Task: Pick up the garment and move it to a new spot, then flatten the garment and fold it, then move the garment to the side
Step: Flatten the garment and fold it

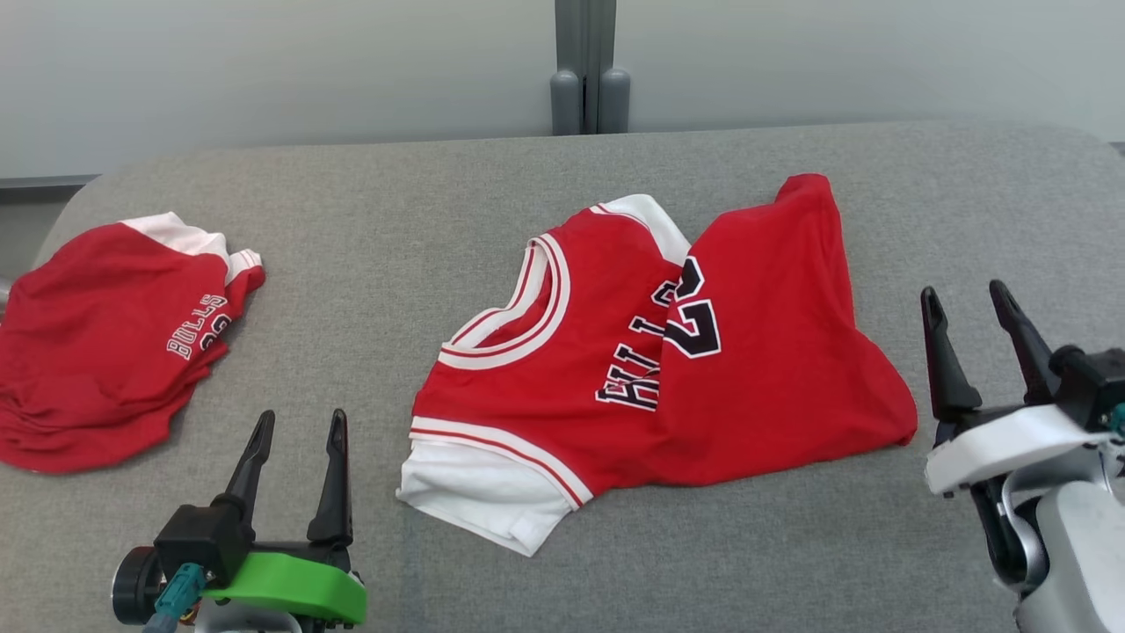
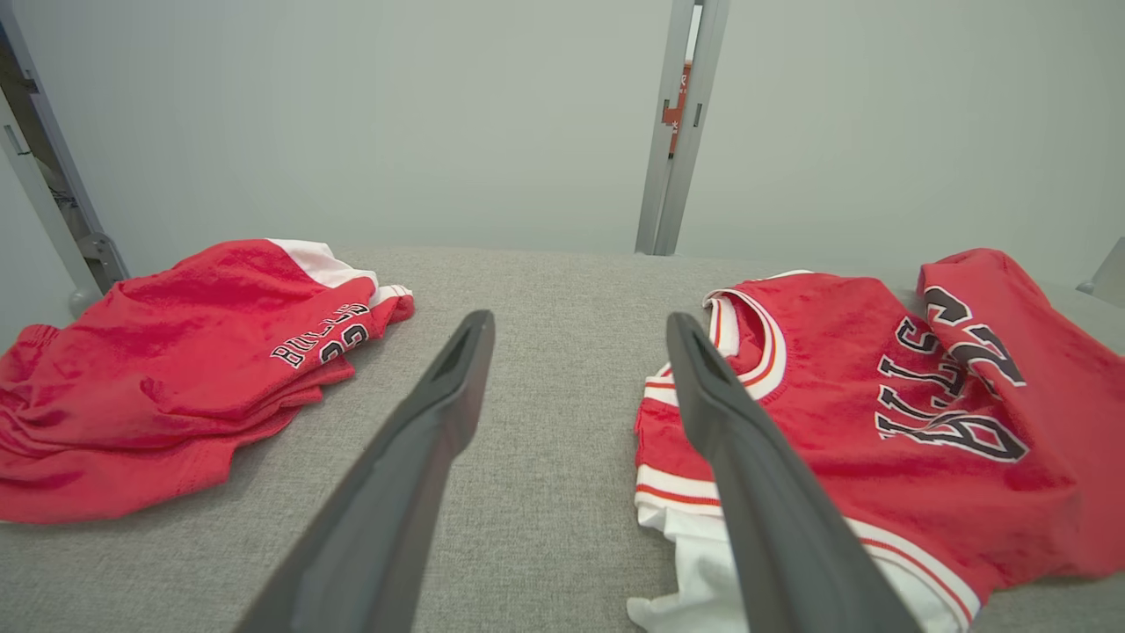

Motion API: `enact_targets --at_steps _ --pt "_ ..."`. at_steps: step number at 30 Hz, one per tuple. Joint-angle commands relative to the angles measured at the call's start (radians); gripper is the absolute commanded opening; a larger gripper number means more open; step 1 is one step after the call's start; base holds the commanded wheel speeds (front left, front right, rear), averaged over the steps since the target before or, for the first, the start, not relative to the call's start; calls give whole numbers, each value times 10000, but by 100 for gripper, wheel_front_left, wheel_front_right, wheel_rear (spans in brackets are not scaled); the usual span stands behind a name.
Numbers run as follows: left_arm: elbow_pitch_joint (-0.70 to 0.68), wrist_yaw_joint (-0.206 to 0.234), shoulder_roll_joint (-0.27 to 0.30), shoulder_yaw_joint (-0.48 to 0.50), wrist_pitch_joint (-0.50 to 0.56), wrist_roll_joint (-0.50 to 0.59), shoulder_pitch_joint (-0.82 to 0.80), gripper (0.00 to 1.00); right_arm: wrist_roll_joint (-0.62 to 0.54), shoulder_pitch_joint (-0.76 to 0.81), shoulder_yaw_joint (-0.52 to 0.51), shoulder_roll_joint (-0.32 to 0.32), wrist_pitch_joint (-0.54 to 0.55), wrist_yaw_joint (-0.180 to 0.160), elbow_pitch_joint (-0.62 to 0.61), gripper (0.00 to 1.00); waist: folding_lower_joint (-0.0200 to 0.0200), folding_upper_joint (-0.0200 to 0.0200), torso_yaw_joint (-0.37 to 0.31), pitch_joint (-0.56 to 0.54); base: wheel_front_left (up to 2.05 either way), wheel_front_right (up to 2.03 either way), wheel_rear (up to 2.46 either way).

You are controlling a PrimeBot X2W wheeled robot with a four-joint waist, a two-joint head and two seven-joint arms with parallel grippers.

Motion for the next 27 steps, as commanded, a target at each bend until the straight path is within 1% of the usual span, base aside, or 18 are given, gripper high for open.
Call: enact_targets --at_steps 1,10,14,20,27 --pt "3 -25 68 48 -4 119 164 100 30 409 -46 123 -26 -18 -301 100 0 0 -121 -161 0 0 0" --pt "4 -25 144 -15 -4 60 286 100 -319 2405 -510 964 -27 -18 -2125 100 0 0 -190 -231 0 0 0" --pt "96 -25 198 -95 -4 25 265 100 -369 2865 -582 1279 -27 -18 -2654 100 0 0 -239 -167 0 0 0" --pt "418 -25 273 -365 -4 -61 206 100 -478 2951 -470 1370 -28 -18 -2804 100 0 0 -359 -55 0 0 0" --pt "1219 -25 497 -1069 -4 -235 -1 100 -543 2681 -360 1346 -28 -18 -2729 100 0 0 -486 227 0 0 0"
